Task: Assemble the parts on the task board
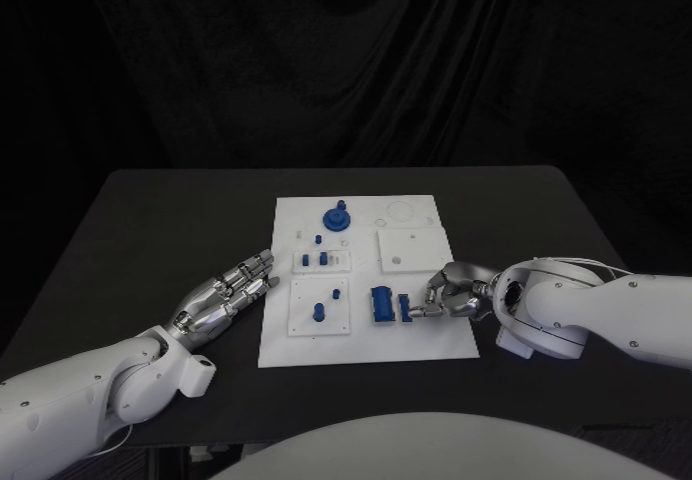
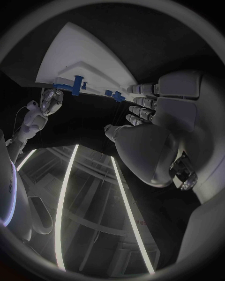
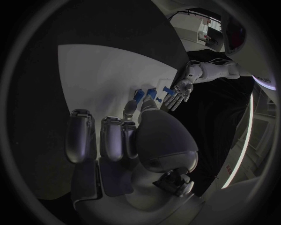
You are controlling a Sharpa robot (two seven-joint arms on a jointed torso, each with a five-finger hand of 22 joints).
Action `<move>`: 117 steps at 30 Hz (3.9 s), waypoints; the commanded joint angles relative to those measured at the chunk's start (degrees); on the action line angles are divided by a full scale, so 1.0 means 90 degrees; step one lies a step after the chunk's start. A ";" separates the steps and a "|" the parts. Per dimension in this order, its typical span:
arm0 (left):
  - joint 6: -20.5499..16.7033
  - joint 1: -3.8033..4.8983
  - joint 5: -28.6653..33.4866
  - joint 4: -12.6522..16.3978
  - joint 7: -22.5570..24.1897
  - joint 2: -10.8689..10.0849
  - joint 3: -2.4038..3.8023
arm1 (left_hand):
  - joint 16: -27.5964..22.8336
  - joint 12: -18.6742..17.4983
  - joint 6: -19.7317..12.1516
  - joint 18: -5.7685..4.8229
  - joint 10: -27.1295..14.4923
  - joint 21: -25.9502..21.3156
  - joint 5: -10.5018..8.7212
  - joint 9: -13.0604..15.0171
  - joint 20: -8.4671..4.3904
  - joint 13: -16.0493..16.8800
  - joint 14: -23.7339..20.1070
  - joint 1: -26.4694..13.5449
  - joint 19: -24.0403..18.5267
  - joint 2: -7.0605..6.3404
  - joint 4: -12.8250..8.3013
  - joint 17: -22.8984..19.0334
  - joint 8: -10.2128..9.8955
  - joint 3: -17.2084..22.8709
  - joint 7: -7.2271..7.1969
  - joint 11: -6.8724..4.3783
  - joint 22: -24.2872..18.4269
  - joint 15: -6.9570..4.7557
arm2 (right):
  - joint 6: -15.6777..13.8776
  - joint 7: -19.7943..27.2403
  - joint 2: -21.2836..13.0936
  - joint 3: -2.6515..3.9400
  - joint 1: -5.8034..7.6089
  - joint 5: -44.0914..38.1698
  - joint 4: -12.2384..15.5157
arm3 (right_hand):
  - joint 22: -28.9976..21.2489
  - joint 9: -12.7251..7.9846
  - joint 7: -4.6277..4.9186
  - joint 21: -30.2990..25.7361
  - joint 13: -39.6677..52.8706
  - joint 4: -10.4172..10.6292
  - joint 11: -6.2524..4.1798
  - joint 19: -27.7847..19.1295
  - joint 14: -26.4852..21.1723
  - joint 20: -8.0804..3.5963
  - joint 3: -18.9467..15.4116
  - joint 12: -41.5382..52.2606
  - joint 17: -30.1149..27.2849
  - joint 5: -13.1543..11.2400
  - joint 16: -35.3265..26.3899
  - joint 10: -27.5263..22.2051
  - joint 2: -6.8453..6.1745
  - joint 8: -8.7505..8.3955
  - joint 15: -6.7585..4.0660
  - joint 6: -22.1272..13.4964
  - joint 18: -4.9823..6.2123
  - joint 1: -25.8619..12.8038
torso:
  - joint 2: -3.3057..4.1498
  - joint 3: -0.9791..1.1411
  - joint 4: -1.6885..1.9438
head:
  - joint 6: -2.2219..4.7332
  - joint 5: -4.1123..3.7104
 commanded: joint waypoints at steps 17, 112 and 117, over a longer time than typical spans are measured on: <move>0.0005 -0.0033 0.0014 -0.0004 -0.0054 -0.0003 -0.0013 | -0.0017 -0.0005 -0.0001 0.0114 0.0003 0.0016 -0.0017 0.0005 0.0035 0.0003 -0.0012 -0.0065 0.0004 0.0009 0.0015 -0.0006 0.0038 0.0022 0.0060 -0.0027 -0.0005 0.0008 | 0.0259 -0.0085 0.0121 0.0000 -0.0092 -0.0219 -0.0140 | 0.1259 0.0164 -0.0046 0.0027 0.1661 -0.0009 -0.0055 0.0223 0.0396 -0.0062 -0.0164 0.0007 0.0020 -0.0657 0.0029 0.0674 0.0049 0.0091 -0.0065 0.0003 -0.0030 -0.0131 | -0.0002 -0.0001 0.0001 | -0.0001 0.0005; -0.2354 0.0435 0.0355 0.0937 -0.0295 -0.0140 0.0254 | -0.0023 -0.0708 -0.0572 -0.0840 -0.0491 -0.0248 -0.2968 -0.0173 -0.0797 -0.0162 -0.0025 -0.5688 -0.0503 -0.0628 -0.0670 -0.0012 -0.0159 -0.0104 0.0135 -0.0772 -0.1011 -0.0318 | -0.2126 0.5576 0.0998 0.0555 0.0028 0.4811 -0.1250 | -0.8323 -0.5037 0.0137 -0.8653 -0.8339 -0.1828 0.0523 -0.9318 -0.9321 0.0114 0.1499 -0.9993 -0.8305 -0.1394 -0.9296 -0.9326 -0.0459 -0.6830 0.0841 -0.4960 -0.0346 -0.7296 | -0.0596 0.0127 -0.0396 | 0.0490 0.0530; -0.3364 0.0525 0.0656 0.1093 -0.0517 0.0023 0.0533 | -0.0023 -0.0708 -0.0701 -0.0840 -0.0491 -0.0248 -0.2968 -0.0173 -0.0797 -0.0162 -0.0025 -0.6368 -0.0503 -0.0773 -0.0830 -0.0012 -0.0159 0.0056 0.0135 -0.0699 -0.1011 -0.0318 | -0.2717 0.5761 0.1653 0.1080 -0.0223 0.5733 -0.1578 | -0.8323 -0.5037 0.0137 -0.8653 -0.8339 -0.1828 0.0523 -0.9318 -0.9321 0.0114 0.1499 -0.9993 -0.8305 -0.1394 -0.9296 -0.9326 -0.0459 -0.6830 0.0841 -0.4960 -0.0346 -0.7946 | -0.0577 0.0191 -0.0568 | 0.0994 0.0682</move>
